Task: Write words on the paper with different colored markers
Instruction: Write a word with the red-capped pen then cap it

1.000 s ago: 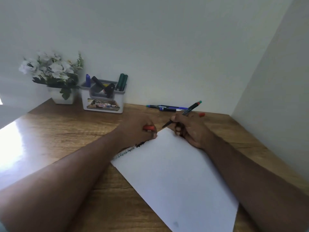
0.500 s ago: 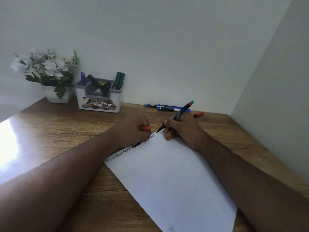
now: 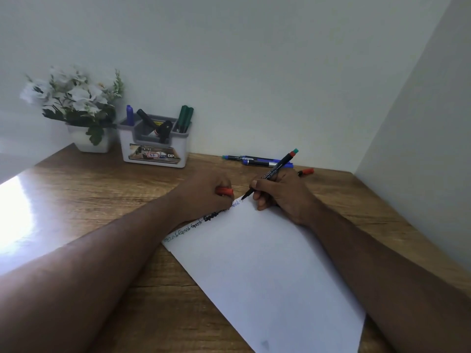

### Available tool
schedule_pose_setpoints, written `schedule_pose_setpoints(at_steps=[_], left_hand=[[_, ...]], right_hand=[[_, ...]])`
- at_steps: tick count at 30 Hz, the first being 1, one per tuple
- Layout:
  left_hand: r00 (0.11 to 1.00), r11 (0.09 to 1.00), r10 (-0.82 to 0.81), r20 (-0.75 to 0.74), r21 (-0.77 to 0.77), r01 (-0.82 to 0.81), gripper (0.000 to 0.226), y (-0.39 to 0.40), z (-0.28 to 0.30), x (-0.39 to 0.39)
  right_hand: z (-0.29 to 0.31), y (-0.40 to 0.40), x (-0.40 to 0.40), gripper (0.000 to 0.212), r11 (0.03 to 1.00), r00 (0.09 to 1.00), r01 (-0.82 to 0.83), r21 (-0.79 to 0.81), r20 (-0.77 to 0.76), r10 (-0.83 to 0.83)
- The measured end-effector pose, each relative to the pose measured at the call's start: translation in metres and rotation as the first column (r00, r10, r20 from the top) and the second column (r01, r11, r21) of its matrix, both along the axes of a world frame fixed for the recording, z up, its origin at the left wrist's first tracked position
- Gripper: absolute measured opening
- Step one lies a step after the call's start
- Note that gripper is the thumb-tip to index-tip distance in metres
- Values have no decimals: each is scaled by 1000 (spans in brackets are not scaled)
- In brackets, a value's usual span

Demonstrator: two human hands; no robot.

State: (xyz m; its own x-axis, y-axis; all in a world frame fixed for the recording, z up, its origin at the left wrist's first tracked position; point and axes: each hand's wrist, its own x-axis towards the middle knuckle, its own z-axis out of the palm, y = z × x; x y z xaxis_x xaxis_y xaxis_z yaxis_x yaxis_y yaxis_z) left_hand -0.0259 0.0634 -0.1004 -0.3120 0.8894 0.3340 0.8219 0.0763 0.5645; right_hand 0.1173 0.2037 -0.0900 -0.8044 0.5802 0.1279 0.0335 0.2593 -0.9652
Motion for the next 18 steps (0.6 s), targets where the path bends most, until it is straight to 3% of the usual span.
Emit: schedule_pose_setpoints(at_steps=[18], left_hand=[[1000,1000,10,-7,-19,-10,13,-1,2,2]], right_hand=[[2,-1,0,21,999,999,33,-1,-9,-33]])
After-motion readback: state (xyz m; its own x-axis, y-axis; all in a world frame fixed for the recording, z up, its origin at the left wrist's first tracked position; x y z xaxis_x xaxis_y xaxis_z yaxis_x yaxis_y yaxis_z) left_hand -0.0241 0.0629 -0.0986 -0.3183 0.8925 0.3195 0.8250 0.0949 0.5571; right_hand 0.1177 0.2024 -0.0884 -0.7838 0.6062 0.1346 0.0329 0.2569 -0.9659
